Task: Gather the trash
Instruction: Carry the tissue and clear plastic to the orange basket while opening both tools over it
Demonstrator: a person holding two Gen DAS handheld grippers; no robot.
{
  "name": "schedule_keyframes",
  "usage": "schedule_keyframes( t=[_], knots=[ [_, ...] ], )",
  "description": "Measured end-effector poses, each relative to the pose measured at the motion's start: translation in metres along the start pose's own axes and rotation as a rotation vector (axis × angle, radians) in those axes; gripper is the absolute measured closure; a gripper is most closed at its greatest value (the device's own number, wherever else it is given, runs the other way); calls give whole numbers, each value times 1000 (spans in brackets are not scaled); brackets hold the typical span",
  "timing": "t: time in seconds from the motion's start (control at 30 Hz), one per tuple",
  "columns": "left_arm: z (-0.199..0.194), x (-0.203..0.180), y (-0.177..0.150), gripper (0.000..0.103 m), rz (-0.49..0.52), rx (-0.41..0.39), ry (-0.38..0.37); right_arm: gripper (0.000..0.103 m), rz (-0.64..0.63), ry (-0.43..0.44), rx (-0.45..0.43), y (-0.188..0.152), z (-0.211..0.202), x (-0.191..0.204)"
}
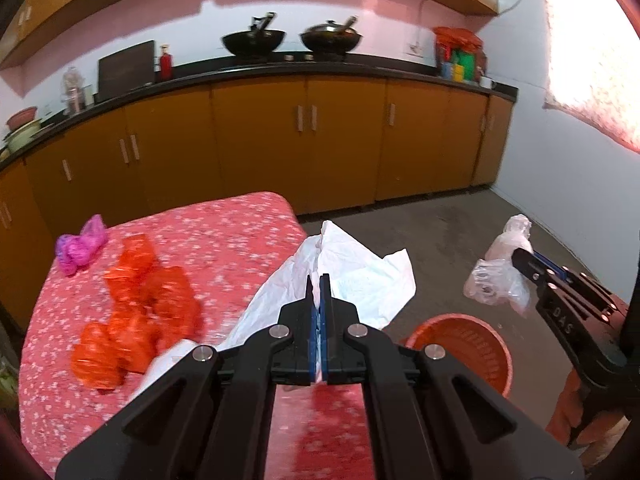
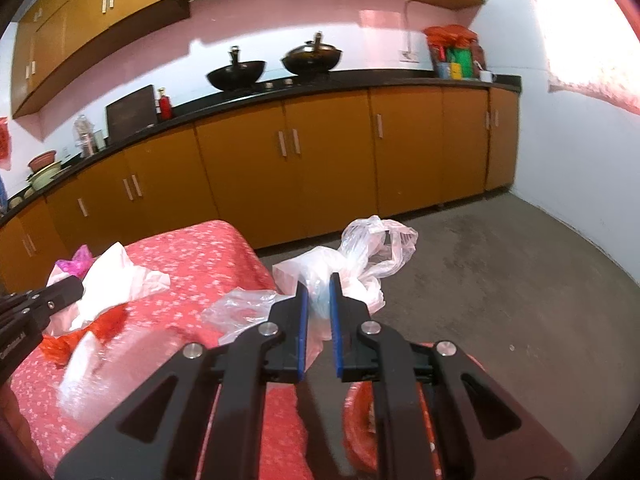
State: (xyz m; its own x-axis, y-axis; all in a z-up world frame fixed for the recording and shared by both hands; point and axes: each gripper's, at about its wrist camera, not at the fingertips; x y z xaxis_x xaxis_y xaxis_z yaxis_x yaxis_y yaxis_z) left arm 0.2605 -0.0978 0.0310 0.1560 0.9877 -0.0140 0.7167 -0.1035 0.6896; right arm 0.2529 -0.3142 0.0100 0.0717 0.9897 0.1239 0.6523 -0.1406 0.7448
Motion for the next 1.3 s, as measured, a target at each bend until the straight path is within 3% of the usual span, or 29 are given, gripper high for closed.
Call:
schedule_keyframes(
  t=[0.43,0.8,1.3],
  knots=[
    [42,-70,-5,102,72,80,-81,92,73,-97,51,-22,21,-70],
    [94,-138,-24,102,123,205,-164,92,167,-212,192,-71,73,-144],
    [156,-189,-51,102,197,346,-191,91,223,-211,277,-93,121,-178]
  ],
)
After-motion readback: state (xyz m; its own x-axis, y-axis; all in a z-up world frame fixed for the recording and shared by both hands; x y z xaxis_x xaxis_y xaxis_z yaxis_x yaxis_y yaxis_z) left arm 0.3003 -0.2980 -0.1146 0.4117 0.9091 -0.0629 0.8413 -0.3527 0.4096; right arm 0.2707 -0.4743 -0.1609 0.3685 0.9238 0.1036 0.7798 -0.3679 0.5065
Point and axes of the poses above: each gripper's, at about its wrist camera, not at the fingertips, and z roughly the way its jaws point, x to its left, y to its top, and after that the axes turned 11 degrees about x, right-handed
